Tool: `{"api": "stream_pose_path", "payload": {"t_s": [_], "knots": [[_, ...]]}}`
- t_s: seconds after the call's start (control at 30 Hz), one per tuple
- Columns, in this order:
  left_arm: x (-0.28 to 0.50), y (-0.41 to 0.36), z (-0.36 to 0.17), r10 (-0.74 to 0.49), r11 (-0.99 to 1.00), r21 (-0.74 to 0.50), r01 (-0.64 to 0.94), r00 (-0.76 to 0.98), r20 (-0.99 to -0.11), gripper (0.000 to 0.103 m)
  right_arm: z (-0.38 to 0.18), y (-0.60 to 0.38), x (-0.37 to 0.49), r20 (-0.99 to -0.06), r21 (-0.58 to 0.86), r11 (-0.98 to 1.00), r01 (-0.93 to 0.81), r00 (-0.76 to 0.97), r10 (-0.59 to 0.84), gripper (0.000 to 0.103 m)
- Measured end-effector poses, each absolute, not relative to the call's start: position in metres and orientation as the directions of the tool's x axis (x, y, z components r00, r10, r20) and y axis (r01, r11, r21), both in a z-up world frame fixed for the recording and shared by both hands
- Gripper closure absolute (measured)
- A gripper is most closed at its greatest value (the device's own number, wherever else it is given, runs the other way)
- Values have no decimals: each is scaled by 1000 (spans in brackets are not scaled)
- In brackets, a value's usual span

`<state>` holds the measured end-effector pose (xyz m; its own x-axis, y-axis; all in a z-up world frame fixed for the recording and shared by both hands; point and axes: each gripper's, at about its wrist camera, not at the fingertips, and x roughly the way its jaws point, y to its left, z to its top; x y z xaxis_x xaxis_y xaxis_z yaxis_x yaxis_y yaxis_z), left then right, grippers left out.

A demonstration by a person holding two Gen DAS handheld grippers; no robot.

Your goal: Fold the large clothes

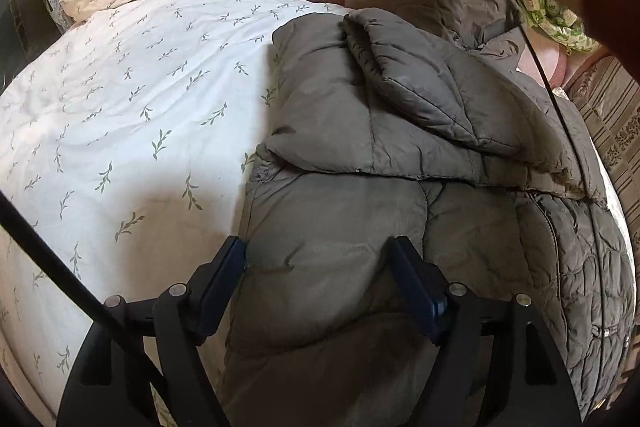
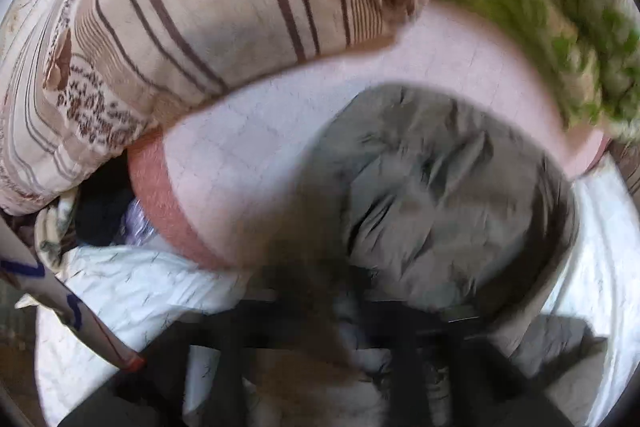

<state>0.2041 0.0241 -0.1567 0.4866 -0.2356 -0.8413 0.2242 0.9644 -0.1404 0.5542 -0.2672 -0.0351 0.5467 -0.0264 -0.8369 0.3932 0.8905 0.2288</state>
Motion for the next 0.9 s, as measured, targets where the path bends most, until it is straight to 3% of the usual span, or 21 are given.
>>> {"api": "stream_pose_path", "payload": {"t_s": [0.17,0.33,0.5,0.7,0.9], "knots": [[208,35,-156,-268,961,-198,194,468,-842,28,0,-248,500,-811,143,937,319,580,-74,95],[209,50,-153,-296,955,-249,162,461,-837,28,43,-227,412,-784,179,961,212,621,8,96],[210,74,-147,-305,951,-290,107,486,-819,28,51,-199,311,-784,209,971,118,614,94,96],[218,102,-147,-265,952,-306,6,517,-814,28,-19,-168,211,-820,309,944,120,536,200,96],[224,107,-151,-222,961,-276,-28,521,-824,28,-111,-169,242,-873,350,910,221,430,231,96]]}}
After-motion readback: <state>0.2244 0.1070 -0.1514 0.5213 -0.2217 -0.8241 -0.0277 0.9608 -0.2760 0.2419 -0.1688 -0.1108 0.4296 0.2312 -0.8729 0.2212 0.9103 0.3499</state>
